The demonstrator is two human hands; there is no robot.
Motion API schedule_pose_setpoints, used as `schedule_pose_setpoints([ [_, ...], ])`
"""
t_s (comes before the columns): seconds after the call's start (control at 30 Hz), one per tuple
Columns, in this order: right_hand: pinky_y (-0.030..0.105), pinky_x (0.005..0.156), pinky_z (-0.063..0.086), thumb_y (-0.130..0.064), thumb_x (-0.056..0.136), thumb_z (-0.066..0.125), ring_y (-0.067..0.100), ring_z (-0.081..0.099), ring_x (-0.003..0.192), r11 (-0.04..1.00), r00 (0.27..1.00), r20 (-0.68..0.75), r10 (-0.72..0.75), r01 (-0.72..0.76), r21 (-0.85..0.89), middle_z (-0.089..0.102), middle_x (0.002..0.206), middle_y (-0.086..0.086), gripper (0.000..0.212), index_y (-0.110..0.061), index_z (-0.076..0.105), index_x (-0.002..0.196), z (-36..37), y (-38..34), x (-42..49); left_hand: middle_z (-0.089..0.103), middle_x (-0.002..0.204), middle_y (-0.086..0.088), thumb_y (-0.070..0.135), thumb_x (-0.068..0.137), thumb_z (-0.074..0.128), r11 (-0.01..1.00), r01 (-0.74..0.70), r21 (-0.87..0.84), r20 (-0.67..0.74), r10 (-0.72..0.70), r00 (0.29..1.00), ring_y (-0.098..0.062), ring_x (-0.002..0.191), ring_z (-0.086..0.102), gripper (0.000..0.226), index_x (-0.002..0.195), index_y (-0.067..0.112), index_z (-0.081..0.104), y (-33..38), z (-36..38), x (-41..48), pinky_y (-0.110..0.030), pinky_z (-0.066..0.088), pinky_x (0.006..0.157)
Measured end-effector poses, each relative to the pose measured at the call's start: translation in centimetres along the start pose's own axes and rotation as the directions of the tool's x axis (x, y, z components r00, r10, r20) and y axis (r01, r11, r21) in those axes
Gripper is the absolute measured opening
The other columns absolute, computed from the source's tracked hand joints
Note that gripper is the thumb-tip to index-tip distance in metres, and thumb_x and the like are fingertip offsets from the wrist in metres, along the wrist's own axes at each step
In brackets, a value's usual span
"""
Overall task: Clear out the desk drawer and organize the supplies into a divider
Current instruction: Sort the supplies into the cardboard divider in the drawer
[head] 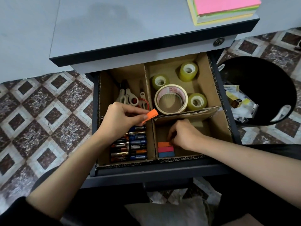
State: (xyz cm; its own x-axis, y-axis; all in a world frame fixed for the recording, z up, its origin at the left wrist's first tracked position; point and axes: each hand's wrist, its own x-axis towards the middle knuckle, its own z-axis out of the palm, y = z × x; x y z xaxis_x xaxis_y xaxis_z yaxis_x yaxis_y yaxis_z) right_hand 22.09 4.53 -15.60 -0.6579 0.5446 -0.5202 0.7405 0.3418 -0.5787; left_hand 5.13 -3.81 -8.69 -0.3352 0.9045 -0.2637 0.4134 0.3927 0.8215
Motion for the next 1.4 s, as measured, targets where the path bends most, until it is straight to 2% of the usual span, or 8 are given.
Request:
schedule_pose_setpoints([
  [0.17,0.019,0.071,0.042,-0.008,0.079,0.072,0.014,0.051,0.08,1.0,1.0,-0.007,-0.008,0.008,-0.002,0.055,0.089,0.005,0.012,-0.006,0.074,0.091,-0.3,-0.2,-0.2,0.071,0.087,0.003,0.009,0.078,0.07,1.0,0.017,-0.001,-0.009,-0.017,1.0,-0.008,0.073,0.07,0.019,0.093,0.021,0.071,0.0,0.1,0.1,-0.015,0.055,0.066],
  [0.37,0.022,0.073,0.042,-0.015,0.083,0.069,0.014,0.05,0.083,0.999,1.0,0.022,-0.021,0.022,-0.047,0.058,0.1,0.006,0.02,-0.01,0.07,0.103,-1.5,-0.8,-1.4,0.07,0.084,0.009,0.01,0.079,0.071,0.995,-0.025,0.095,0.016,0.023,1.0,-0.004,0.076,0.067,0.018,0.095,0.018,0.073,0.6,0.2,-0.5,-0.013,0.053,0.068],
  [0.47,0.022,0.071,0.048,-0.013,0.086,0.066,0.011,0.055,0.079,0.996,0.986,0.16,-0.036,0.049,-0.079,0.057,0.093,-0.002,0.021,-0.015,0.068,0.107,-3.9,-1.1,-2.6,0.067,0.086,0.016,0.014,0.08,0.07,0.958,-0.14,0.251,0.081,0.123,0.989,0.0,0.081,0.064,0.018,0.097,0.021,0.073,1.6,0.8,-1.4,-0.013,0.051,0.075],
  [0.6,0.02,0.054,0.055,-0.009,0.084,0.066,0.011,0.064,0.062,0.99,0.915,0.404,-0.006,-0.053,0.134,0.066,0.081,0.0,0.01,-0.015,0.069,0.091,-8.3,-0.5,-3.6,0.067,0.102,0.005,0.015,0.088,0.062,0.791,-0.34,0.508,0.29,0.215,0.933,-0.005,0.091,0.057,0.027,0.113,0.02,0.068,3.2,2.6,-1.5,-0.019,0.044,0.088],
  [0.7,0.023,0.053,0.055,-0.005,0.083,0.066,0.013,0.064,0.06,0.949,0.947,0.319,-0.028,-0.075,0.305,0.071,0.075,0.005,0.013,-0.016,0.072,0.085,-10.8,0.9,-3.6,0.064,0.113,0.0,0.012,0.091,0.054,0.67,-0.383,0.636,0.435,0.098,0.895,-0.015,0.105,0.056,0.028,0.115,0.019,0.066,3.8,4.9,-0.8,-0.025,0.042,0.093],
  [0.83,0.024,0.053,0.055,-0.003,0.083,0.065,0.015,0.064,0.06,0.918,0.951,0.304,-0.06,-0.067,0.391,0.072,0.073,0.005,0.014,-0.015,0.072,0.086,-11.7,1.8,-3.3,0.065,0.107,-0.008,0.011,0.09,0.05,0.55,-0.397,0.735,0.512,-0.065,0.857,-0.026,0.103,0.059,0.025,0.107,0.012,0.068,3.4,7.1,0.6,-0.035,0.047,0.089],
  [1.03,0.025,0.056,0.057,-0.007,0.084,0.065,0.018,0.062,0.063,0.922,0.946,0.311,-0.093,-0.036,0.386,0.071,0.082,0.01,0.014,-0.009,0.071,0.097,-11.8,2.0,-3.1,0.061,0.1,-0.015,0.004,0.09,0.046,0.429,-0.402,0.809,0.497,-0.133,0.857,-0.032,0.096,0.059,0.015,0.094,0.004,0.061,3.2,8.5,1.6,-0.032,0.04,0.072],
  [1.4,0.026,0.057,0.056,-0.007,0.086,0.063,0.019,0.06,0.061,0.921,0.941,0.32,-0.112,-0.022,0.388,0.069,0.082,0.011,0.014,-0.008,0.069,0.098,-11.7,2.1,-2.9,0.06,0.112,-0.015,0.005,0.092,0.043,0.275,-0.417,0.867,0.473,-0.188,0.861,-0.03,0.104,0.059,0.02,0.106,0.005,0.058,2.8,9.9,2.3,-0.033,0.044,0.078],
])
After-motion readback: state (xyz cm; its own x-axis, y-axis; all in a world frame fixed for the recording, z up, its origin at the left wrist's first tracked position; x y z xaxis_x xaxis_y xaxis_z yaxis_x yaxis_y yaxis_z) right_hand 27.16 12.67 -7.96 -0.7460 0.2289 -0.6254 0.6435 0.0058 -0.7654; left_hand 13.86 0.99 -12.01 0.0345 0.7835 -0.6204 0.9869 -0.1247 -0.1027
